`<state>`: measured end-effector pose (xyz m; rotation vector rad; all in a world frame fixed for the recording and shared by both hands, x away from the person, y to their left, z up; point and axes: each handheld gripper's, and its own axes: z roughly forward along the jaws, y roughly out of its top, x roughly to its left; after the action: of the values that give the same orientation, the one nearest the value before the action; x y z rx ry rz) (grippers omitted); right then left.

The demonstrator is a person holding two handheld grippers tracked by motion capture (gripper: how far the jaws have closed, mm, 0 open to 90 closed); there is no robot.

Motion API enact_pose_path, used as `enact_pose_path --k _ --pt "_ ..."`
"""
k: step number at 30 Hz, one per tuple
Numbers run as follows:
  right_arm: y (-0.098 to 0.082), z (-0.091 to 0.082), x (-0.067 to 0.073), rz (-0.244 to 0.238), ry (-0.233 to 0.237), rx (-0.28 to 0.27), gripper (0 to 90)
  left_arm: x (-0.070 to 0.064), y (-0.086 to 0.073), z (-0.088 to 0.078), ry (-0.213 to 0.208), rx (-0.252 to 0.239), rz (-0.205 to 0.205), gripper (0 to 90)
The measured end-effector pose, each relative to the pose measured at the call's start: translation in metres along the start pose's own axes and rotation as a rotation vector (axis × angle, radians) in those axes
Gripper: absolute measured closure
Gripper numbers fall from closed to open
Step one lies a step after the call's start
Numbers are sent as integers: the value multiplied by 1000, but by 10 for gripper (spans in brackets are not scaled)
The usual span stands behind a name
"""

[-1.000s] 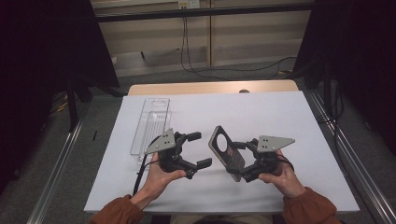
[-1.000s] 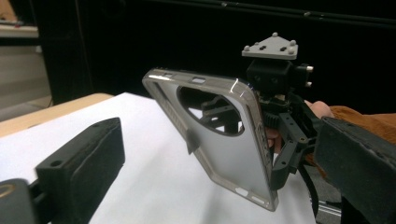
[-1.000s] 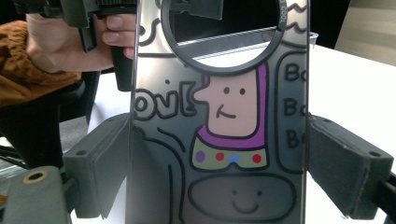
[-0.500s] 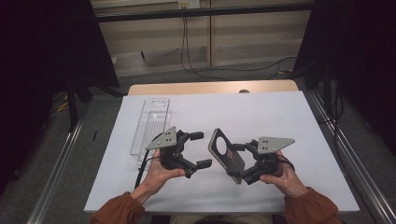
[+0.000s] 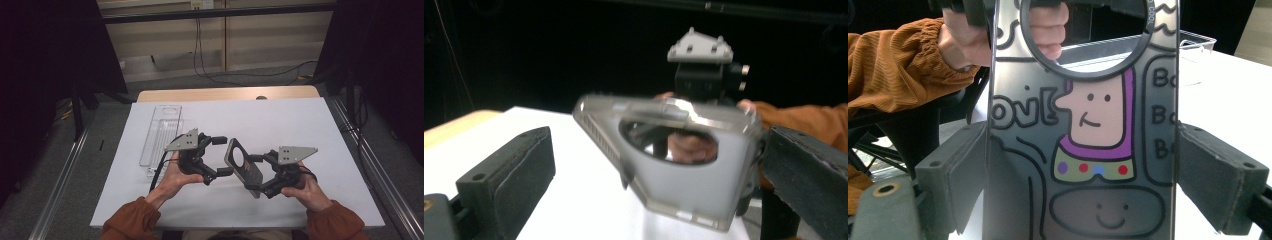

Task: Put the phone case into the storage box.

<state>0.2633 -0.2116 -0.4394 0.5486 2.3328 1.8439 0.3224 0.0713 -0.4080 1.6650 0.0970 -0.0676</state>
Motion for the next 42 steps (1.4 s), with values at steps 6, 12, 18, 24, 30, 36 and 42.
enact_pose_path --k 6,12,18,24,30,36,42 --pt "0 3 2 -12 23 7 120 -1 -4 5 -34 20 10 11" --pt "0 6 3 -17 42 13 120 -2 -6 8 -59 11 14 12" --pt "1 8 5 -26 69 24 120 -5 -7 12 -86 12 23 29" --pt "1 9 5 -26 80 29 120 -5 -8 12 -97 10 24 48" --pt "1 9 6 -33 77 29 120 -6 -9 13 -116 11 28 79" --pt "1 9 5 -37 69 35 120 -5 -9 13 -107 15 11 97" --pt "2 8 4 -53 62 45 119 -6 -8 13 -96 27 13 106"
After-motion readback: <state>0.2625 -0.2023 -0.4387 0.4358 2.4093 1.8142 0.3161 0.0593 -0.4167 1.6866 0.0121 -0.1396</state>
